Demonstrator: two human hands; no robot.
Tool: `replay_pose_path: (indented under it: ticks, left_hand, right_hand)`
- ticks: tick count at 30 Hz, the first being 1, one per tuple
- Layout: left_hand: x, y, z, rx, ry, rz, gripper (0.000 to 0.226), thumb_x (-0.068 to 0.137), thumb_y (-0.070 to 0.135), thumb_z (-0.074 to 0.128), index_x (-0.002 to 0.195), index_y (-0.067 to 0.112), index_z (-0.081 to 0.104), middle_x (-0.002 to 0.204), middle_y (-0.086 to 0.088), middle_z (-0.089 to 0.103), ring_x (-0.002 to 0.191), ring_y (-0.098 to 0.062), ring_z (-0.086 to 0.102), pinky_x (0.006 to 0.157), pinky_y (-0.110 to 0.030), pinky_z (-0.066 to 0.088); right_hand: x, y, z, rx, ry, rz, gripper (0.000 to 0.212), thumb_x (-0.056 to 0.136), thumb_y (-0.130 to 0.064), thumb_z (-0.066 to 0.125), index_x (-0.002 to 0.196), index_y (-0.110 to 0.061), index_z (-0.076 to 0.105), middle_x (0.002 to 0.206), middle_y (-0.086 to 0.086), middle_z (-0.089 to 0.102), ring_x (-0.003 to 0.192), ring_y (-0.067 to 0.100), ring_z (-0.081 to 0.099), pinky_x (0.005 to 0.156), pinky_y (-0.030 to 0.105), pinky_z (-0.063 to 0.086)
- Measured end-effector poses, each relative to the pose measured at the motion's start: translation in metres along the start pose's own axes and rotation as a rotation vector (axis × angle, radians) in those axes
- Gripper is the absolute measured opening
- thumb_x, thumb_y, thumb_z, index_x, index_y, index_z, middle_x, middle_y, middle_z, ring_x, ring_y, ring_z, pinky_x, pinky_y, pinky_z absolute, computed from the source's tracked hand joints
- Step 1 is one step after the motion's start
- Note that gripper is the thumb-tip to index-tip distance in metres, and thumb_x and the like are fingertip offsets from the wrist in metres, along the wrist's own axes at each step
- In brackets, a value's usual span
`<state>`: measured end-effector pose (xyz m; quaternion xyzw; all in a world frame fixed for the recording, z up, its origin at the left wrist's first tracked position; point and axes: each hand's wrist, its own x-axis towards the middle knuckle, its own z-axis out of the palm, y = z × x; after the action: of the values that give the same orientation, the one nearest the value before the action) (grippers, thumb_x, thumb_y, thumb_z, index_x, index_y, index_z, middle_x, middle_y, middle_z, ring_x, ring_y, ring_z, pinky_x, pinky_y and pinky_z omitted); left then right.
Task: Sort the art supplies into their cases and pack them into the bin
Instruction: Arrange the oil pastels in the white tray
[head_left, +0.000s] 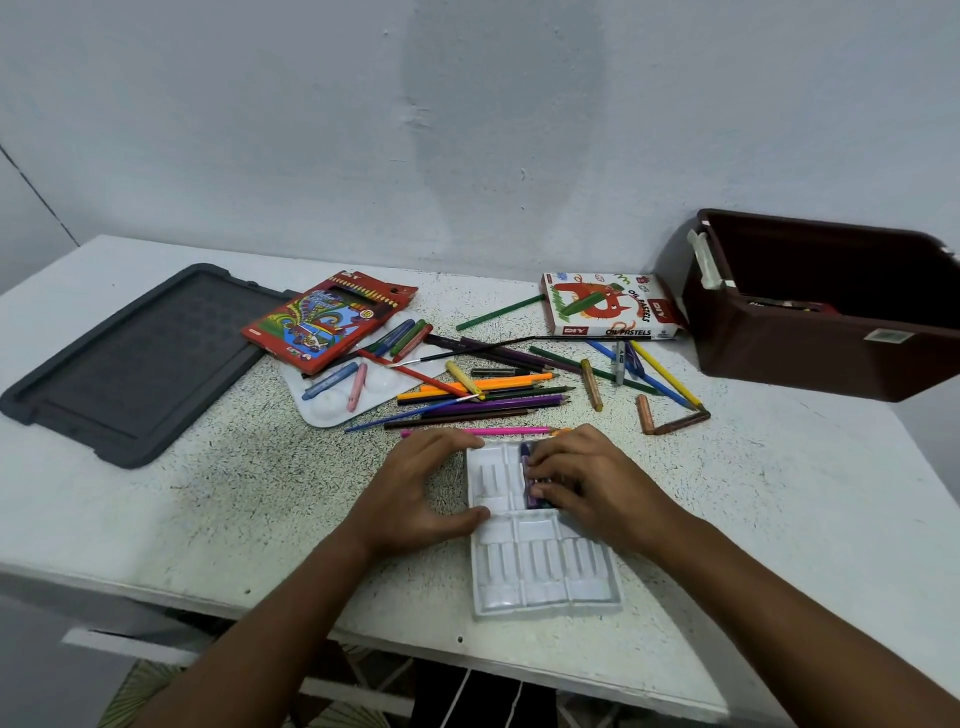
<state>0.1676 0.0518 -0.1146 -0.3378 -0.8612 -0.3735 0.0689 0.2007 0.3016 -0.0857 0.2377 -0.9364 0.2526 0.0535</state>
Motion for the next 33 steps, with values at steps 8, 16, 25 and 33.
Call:
replay_pose_path:
  ticks: [8, 16, 25, 33]
  left_hand:
    - [0.0, -0.001, 0.0, 0.002, 0.001, 0.006, 0.063, 0.073, 0.057, 0.07, 0.126, 0.025, 0.056, 0.126, 0.009, 0.056, 0.121, -0.007, 0.048, 0.1, -0.037, 0.043]
    - [-0.002, -0.001, 0.0, -0.014, 0.021, -0.003, 0.065, 0.072, 0.058, 0.069, 0.127, 0.026, 0.056, 0.128, 0.008, 0.057, 0.121, -0.005, 0.046, 0.101, -0.036, 0.041]
    - [-0.002, -0.001, 0.0, -0.022, 0.023, -0.02, 0.065, 0.071, 0.057, 0.071, 0.126, 0.026, 0.057, 0.128, 0.009, 0.057, 0.122, -0.006, 0.048, 0.102, -0.035, 0.041]
    - [-0.001, 0.0, -0.001, -0.016, 0.015, -0.025, 0.066, 0.07, 0.057, 0.072, 0.125, 0.023, 0.058, 0.127, 0.01, 0.057, 0.121, -0.005, 0.048, 0.102, -0.03, 0.04]
  right_hand:
    - [0.0, -0.003, -0.002, -0.022, -0.034, 0.025, 0.017, 0.089, -0.025, 0.067, 0.103, -0.019, 0.074, 0.111, -0.009, 0.066, 0.106, 0.01, 0.047, 0.086, 0.018, 0.034]
    - [0.019, 0.017, -0.025, 0.039, 0.175, 0.429, 0.022, 0.095, -0.018, 0.057, 0.116, -0.017, 0.065, 0.107, -0.004, 0.061, 0.081, 0.0, 0.053, 0.074, 0.019, 0.042]
    - [0.044, 0.04, -0.019, -0.078, 0.211, 0.661, 0.019, 0.094, -0.028, 0.061, 0.106, -0.013, 0.059, 0.109, 0.008, 0.06, 0.092, 0.021, 0.056, 0.074, 0.031, 0.045]
    - [0.055, 0.04, -0.02, -0.09, 0.224, 0.715, 0.018, 0.094, -0.024, 0.06, 0.103, -0.01, 0.053, 0.102, 0.013, 0.064, 0.089, 0.028, 0.06, 0.069, 0.032, 0.045]
